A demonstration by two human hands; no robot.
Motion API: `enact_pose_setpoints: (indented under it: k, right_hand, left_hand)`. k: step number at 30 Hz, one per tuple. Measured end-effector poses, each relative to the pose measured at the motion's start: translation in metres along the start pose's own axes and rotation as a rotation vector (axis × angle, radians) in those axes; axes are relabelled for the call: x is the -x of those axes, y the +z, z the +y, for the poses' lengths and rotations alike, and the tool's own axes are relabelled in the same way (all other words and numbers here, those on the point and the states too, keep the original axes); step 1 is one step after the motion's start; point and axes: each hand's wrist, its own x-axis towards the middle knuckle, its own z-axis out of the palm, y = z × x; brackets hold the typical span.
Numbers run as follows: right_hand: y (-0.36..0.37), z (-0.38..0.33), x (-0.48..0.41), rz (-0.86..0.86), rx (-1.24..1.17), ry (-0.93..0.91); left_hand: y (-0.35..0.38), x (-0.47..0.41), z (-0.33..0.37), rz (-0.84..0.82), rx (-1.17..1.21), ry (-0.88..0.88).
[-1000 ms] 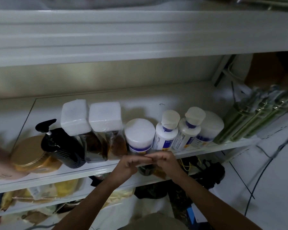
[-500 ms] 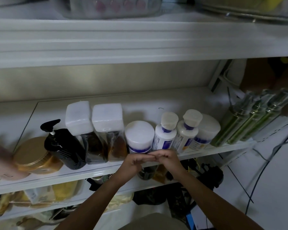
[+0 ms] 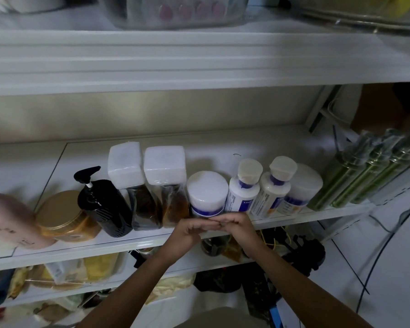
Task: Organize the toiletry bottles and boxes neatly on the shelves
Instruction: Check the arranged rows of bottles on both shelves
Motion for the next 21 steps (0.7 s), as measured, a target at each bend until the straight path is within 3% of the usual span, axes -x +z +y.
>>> enact_pose_setpoints:
  k: [5, 14, 21]
  right_hand:
    - [-0.002, -0.005, -0.002, 0.017, -0.042, 0.012]
    - [-0.038, 0.000, 0.015, 0.084, -0.024, 0.026]
    - [-0.052, -0.003, 0.011, 0.099, -0.065, 0.034]
  left_hand:
    - [0.002, -0.005, -0.003, 0.023, -0.032, -0.068]
    - [0.034, -0.023, -0.001, -0.105, -0.026, -0.038]
    - [0.046, -0.036, -0.001, -0.067, -0.055, -0.055]
